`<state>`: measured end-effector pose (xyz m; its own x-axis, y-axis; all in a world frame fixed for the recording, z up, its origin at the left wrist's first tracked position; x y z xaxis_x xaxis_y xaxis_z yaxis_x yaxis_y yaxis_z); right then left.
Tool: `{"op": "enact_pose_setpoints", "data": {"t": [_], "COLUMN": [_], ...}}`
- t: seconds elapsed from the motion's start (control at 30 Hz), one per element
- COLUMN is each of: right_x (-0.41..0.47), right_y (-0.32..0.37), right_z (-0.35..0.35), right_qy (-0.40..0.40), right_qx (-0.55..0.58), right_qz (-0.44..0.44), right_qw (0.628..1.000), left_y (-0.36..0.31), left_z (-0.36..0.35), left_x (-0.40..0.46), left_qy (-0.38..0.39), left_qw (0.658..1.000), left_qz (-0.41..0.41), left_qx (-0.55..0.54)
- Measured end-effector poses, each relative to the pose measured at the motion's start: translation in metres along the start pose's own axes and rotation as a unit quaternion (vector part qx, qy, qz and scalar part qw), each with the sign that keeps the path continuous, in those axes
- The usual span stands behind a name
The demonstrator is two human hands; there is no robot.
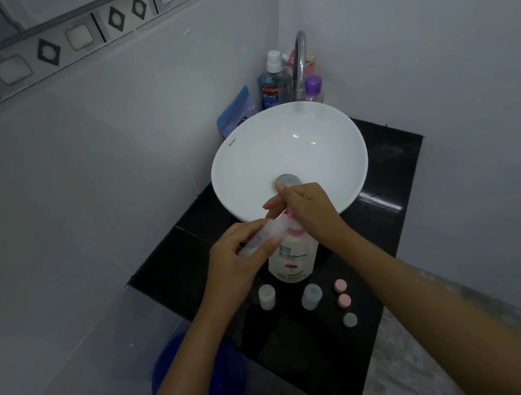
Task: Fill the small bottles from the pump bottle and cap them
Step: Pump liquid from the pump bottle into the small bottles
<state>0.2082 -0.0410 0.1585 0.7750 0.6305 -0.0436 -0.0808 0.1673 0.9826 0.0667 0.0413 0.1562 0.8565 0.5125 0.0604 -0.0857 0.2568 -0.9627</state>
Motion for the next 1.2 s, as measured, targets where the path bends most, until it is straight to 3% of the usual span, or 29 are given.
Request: {"op": "enact_pose_setpoints", "data": {"t": [0.23, 0.43, 0.67, 0.93, 1.2], "right_x": [-0.004, 0.003, -0.005, -0.001, -0.004], "right_y": [-0.013, 0.003, -0.007, -0.001, -0.007], "right_z": [-0.005, 0.003, -0.005, 0.000, -0.004], "right_qy": [-0.008, 0.034, -0.051, -0.021, -0.069], "right_qx": [0.019, -0.037, 0.021, -0.024, 0.014], "right_qz": [-0.045, -0.015, -0.021, -0.006, -0.011], "right_qw": [0.999, 0.999, 0.998, 0.999, 0.997], "left_y": [0.006, 0.000, -0.001, -0.003, 0.000], "left_z": [-0.004, 0.000, -0.002, 0.000, -0.001], "left_x": [0.000, 0.002, 0.001, 0.002, 0.006], "left_qy": [0.004, -0.001, -0.002, -0.008, -0.007], "left_qw": [1.000, 1.000, 1.000, 1.000, 1.000], "left_qz": [0.024, 0.007, 0.011, 0.002, 0.003], "left_qx": [0.005, -0.003, -0.003, 0.004, 0.015]}}
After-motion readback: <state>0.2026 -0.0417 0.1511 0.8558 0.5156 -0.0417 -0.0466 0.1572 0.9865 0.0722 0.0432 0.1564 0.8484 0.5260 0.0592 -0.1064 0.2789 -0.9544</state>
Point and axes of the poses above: each hand's wrist, its own x-axis towards the middle knuckle, its own z-axis out of the back of the hand, y = z × x, the point moved 3 cm from there along x, towards the middle knuckle, and after that the axes turned 5 degrees about x, right-handed, at the moved point
